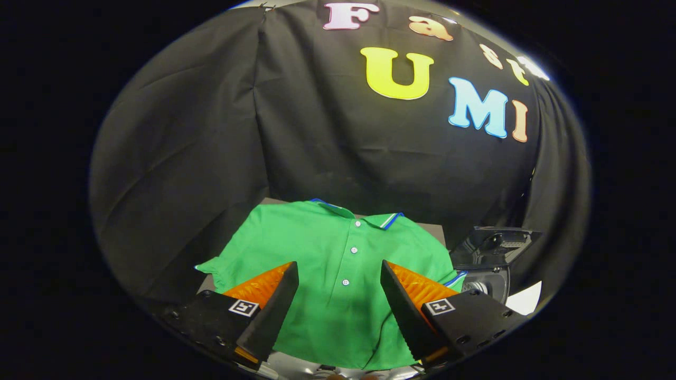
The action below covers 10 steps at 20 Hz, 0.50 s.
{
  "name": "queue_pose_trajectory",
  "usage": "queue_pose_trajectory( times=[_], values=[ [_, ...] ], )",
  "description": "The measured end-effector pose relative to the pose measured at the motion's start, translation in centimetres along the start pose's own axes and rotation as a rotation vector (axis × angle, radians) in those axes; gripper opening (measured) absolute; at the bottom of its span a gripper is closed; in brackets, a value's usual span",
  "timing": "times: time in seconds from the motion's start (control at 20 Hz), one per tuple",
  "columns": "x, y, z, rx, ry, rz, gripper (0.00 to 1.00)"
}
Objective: Put the clothes into the washing machine and then close the washing machine lid.
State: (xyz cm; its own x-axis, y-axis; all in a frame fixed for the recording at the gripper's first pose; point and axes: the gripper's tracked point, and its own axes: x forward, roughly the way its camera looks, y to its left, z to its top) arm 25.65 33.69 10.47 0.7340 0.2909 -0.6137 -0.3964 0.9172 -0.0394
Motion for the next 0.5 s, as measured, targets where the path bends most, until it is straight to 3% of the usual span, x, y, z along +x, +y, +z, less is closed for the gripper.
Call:
queue_pose_trajectory(
  times=[0.5],
  values=[
    [4.3,2.7,-5.1,-0.119,0.159,-0.017,0.99]
  ],
)
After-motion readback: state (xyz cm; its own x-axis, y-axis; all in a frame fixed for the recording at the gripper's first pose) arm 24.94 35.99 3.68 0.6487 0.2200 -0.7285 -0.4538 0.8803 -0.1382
